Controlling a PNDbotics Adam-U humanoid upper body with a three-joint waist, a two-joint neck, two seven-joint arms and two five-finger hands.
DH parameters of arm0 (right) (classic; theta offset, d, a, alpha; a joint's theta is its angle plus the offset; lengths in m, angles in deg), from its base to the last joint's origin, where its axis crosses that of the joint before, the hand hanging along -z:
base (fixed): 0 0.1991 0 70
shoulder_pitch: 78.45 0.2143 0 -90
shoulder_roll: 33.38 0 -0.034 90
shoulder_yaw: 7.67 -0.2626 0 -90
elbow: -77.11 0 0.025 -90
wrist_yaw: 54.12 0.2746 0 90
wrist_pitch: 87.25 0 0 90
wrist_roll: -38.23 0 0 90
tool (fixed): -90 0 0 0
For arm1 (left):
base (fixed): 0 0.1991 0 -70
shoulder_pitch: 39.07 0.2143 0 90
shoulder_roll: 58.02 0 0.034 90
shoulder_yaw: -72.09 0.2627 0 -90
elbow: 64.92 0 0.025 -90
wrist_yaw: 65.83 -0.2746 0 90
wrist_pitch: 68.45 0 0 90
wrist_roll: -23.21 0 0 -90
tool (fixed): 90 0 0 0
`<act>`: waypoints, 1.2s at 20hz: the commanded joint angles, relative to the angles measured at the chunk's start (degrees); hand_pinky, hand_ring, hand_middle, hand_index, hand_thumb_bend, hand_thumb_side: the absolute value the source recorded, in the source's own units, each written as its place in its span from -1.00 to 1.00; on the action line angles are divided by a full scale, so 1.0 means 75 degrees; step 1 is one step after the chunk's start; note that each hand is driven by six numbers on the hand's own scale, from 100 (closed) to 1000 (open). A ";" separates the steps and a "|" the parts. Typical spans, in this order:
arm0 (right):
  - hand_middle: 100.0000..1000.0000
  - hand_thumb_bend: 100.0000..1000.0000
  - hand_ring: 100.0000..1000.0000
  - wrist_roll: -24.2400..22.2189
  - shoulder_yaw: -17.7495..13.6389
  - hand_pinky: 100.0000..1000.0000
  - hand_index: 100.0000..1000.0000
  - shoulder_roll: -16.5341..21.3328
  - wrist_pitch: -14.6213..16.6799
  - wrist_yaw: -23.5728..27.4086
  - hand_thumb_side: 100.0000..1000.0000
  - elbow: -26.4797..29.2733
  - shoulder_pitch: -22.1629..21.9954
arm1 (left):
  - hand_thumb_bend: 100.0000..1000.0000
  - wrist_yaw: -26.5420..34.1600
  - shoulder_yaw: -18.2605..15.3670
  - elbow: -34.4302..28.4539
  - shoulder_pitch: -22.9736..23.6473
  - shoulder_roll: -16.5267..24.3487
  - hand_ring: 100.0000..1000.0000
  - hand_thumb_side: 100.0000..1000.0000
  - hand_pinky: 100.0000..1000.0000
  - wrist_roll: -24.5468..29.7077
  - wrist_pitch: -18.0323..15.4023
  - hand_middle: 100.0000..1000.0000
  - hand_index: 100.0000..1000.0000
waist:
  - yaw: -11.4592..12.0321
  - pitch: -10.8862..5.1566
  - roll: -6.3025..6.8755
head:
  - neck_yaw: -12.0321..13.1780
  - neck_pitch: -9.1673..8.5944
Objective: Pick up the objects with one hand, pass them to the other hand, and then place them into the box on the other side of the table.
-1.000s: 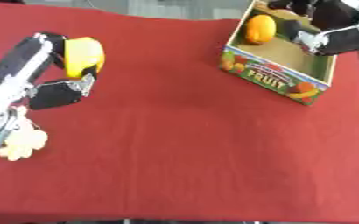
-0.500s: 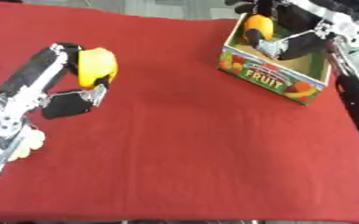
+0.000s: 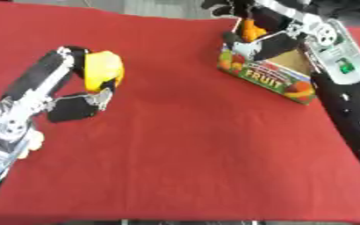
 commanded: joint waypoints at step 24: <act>0.76 -1.00 1.00 -0.1596 0.0304 0.88 0.96 -0.0784 0.2801 -0.1990 -0.99 -0.0393 0.0385 | -1.00 -0.0645 0.0171 0.1639 -0.0532 -0.1321 0.17 -0.22 0.16 -0.0580 -0.0576 0.02 0.11 | 0.0137 0.0020 -0.0039 | -0.0298 0.0012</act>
